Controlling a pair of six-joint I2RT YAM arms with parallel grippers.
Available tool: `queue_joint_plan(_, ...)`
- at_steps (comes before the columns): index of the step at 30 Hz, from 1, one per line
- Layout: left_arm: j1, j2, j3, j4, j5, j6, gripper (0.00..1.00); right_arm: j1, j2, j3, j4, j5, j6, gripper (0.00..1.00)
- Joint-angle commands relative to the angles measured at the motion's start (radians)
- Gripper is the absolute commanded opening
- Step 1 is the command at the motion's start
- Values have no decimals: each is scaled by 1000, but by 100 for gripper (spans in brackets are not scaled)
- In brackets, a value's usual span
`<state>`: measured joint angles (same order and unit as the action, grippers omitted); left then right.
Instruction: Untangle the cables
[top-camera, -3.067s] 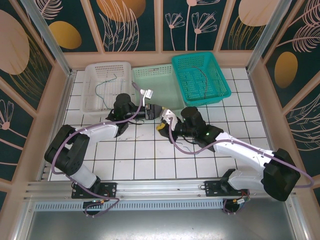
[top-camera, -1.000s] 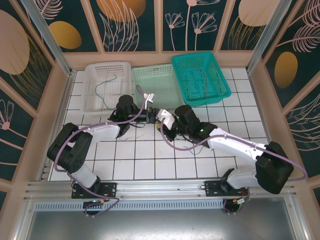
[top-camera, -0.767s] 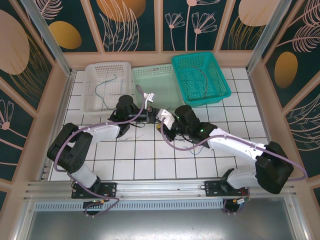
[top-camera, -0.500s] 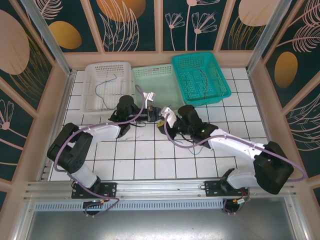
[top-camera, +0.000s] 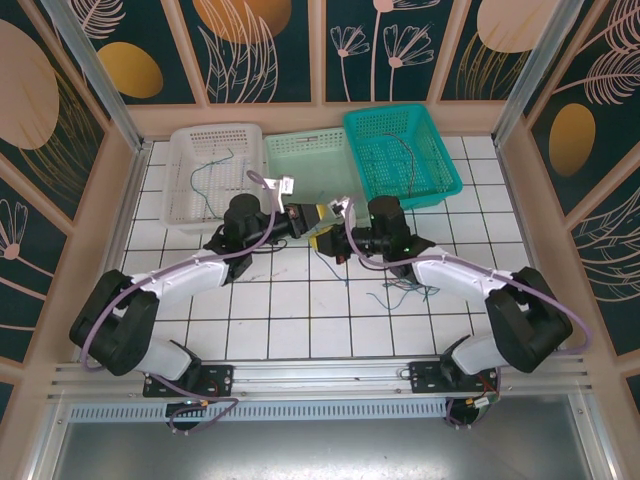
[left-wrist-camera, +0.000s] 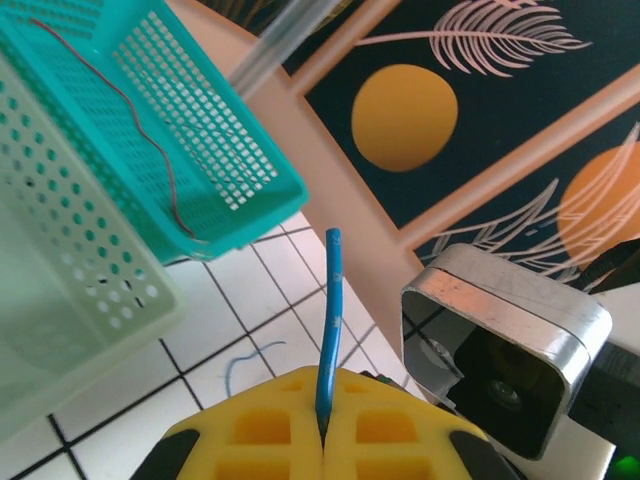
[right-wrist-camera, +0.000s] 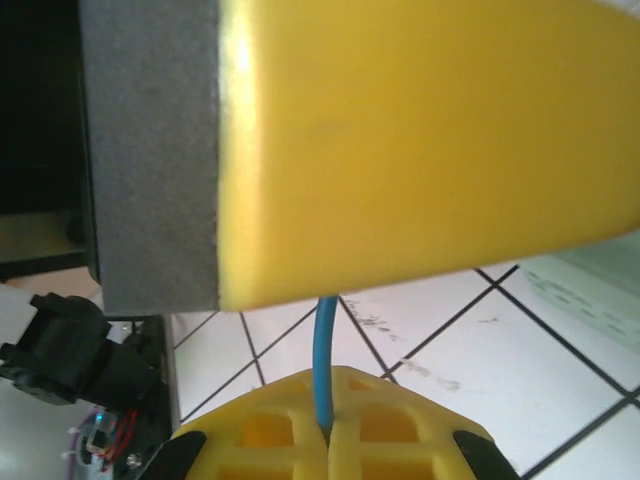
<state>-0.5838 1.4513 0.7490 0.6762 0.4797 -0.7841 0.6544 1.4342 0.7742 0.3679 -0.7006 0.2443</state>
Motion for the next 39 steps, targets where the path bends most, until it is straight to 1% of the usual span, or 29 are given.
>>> queue_joint_plan(1, 22, -25, 6, 1, -149, 72, 5, -6, 39, 47, -104, -78, 30, 0)
queue_joint_plan(3, 22, -24, 7, -29, -172, 80, 22, -9, 55, 94, -164, -50, -8, 0)
queue_joint_plan(5, 22, -41, -2, -45, -218, 94, 52, -28, 76, 147, -220, -41, -44, 0)
queue_joint_plan(6, 23, -59, -7, -54, -242, 107, 64, -47, 93, 175, -238, -45, -57, 0)
queue_joint_plan(7, 23, -76, -9, -72, -273, 125, 73, -67, 107, 203, -251, -52, -66, 0)
queue_joint_plan(8, 22, -91, -10, -88, -294, 139, 78, -87, 123, 229, -263, -56, -73, 0)
queue_joint_plan(10, 23, -132, -12, -130, -343, 177, 96, -128, 165, 305, -294, -77, -86, 0)
queue_joint_plan(11, 22, -149, -18, -145, -363, 191, 99, -152, 189, 342, -307, -91, -87, 0)
queue_joint_plan(15, 22, -212, -63, -179, -431, 222, 99, -228, 332, 531, -333, -130, -16, 0)
queue_joint_plan(20, 22, -222, -100, -215, -424, 216, 99, -291, 557, 764, -340, -167, 136, 0)
queue_joint_plan(22, 22, -229, -116, -220, -425, 212, 98, -303, 621, 838, -330, -201, 186, 0)
queue_joint_plan(24, 23, -234, -125, -226, -424, 214, 98, -306, 691, 934, -365, -227, 210, 0)
queue_joint_plan(26, 22, -236, -126, -233, -421, 217, 99, -306, 759, 1042, -443, -203, 203, 0)
queue_joint_plan(28, 22, -236, -125, -236, -423, 218, 98, -302, 819, 1133, -530, -151, 172, 0)
queue_joint_plan(29, 23, -237, -127, -234, -423, 217, 99, -299, 846, 1174, -569, -117, 157, 1)
queue_joint_plan(30, 22, -238, -128, -234, -420, 217, 99, -297, 871, 1204, -596, -93, 147, 6)
queue_joint_plan(32, 22, -240, -129, -234, -416, 218, 99, -296, 912, 1243, -633, -81, 141, 7)
queue_joint_plan(33, 23, -240, -130, -236, -415, 218, 99, -295, 927, 1253, -649, -77, 140, 12)
queue_joint_plan(34, 22, -240, -129, -237, -412, 219, 99, -293, 937, 1257, -658, -73, 137, 20)
queue_joint_plan(35, 22, -240, -129, -240, -413, 220, 99, -291, 940, 1258, -667, -65, 130, 37)
queue_joint_plan(36, 23, -243, -131, -243, -411, 221, 99, -288, 938, 1258, -675, -51, 117, 47)
queue_joint_plan(38, 23, -244, -134, -245, -411, 220, 98, -281, 920, 1255, -680, -33, 93, 60)
queue_joint_plan(39, 22, -246, -134, -245, -412, 220, 98, -277, 905, 1249, -676, -22, 84, 64)
